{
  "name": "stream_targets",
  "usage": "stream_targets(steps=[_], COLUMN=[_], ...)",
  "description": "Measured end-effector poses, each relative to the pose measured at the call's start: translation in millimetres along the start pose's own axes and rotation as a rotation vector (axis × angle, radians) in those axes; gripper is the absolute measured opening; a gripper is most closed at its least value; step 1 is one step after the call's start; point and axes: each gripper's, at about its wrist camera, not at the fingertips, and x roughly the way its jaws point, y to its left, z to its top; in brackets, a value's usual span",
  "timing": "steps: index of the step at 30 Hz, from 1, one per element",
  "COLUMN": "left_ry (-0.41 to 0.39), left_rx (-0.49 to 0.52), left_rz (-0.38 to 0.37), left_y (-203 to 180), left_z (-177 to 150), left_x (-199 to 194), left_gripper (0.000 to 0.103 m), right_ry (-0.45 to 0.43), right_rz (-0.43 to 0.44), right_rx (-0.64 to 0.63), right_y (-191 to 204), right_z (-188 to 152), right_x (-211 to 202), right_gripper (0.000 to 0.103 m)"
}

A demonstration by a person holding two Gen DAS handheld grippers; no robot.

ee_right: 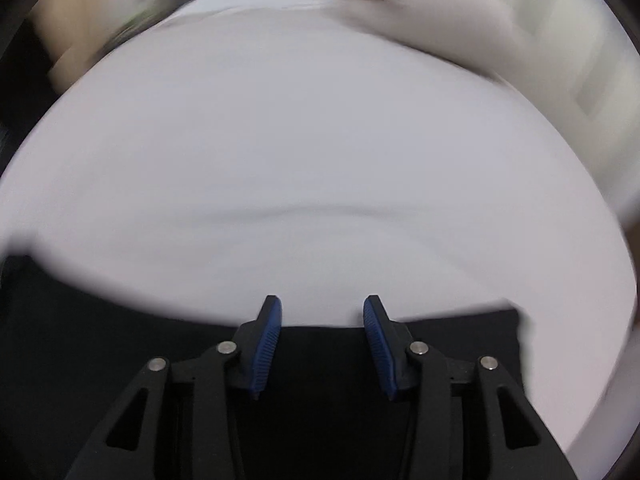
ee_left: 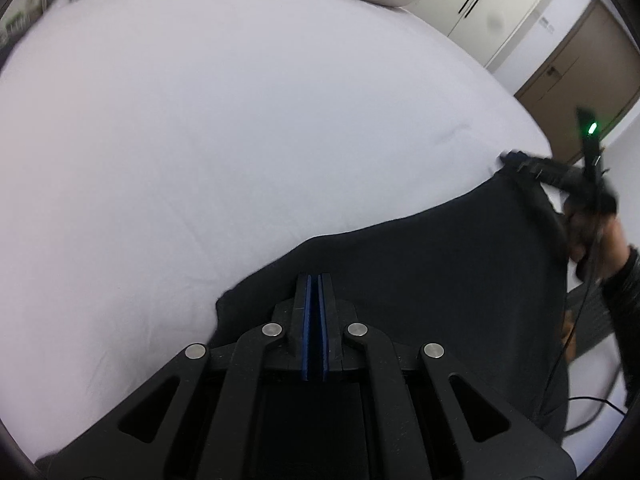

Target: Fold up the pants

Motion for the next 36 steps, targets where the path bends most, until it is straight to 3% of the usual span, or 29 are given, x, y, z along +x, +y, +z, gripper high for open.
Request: stream_targets(steps=[2,4,6,9,12,15,18,22,23,25,27,29,32,34,36], left_ry=[-0.010,-0.002,0.002,0.034,0.066,0.061,0.051,0.035,0.030,0.018,0.002,0.000,0.018,0.033,0.045], left_rx=[0.051,0.103,0.141,0.146,0.110,0.072,0.066,0.067,0.072,0.083,0.089,0.099,0.123,0.136,0.148], left_rz=[-0.092,-0.149,-0.180,-0.175,-0.167,-0.188,-0.188,-0.167,-0.156,-0.143,-0.162,-0.186,-0.206,-0.205,-0.201], left_y=[-20.3,-40.9,-61.8,-72.9,-67.0,-55.2,-41.8,-48.0,-58.0,-64.9,-74.9,-80.5,-98.1,-109.5,-113.7], left_z=[-0.6,-2.2,-2.6,7.1,-0.6,-4.8,-16.1,-20.8,-21.9,-22.0,-24.3,-24.8,-27.4,-32.8,-39.3], left_x=[-6.9,-6.6,-2.8,16.2,24.9,21.5,15.8,14.4,15.9,10.4,5.5,0.9,8.2,13.6,13.7], left_gripper=[0.003,0.003,0.003,0.003,0.003,0.003,0.003,0.003,0.003,0.003,0.003,0.003,0.003,0.003,0.003], right_ry=[-0.064,0.003,0.055,0.102,0.180,0.162,0.141,0.112,0.106,0.038,-0.031,-0.063,0.001,0.049,0.117], right_rz=[0.057,0.153,0.184,0.216,0.210,0.199,0.083,-0.205,-0.303,-0.372,-0.311,-0.151,0.150,0.239,0.247], right_rx=[-0.083,-0.260,-0.391,-0.494,-0.446,-0.357,-0.259,-0.072,-0.037,0.052,0.088,0.075,-0.015,-0.108,-0.152], right_y=[-4.9,10.7,31.4,56.2,50.3,32.9,6.2,-48.8,-58.1,-73.8,-73.7,-59.7,-17.8,17.2,35.2], right_z=[-0.8,-6.9,-18.6,-35.2,-40.5,-39.3,-32.7,-26.4,-24.5,-23.8,-24.6,-20.6,-31.4,-46.9,-62.6], right_x=[-25.4,-33.0,-34.9,-32.1,-7.1,2.8,6.0,6.9,4.1,-18.8,-44.5,-58.9,-60.3,-57.7,-43.1], right_gripper=[0.047,0.047,0.047,0.045,0.040,0.039,0.037,0.038,0.043,0.044,0.044,0.044,0.044,0.044,0.044])
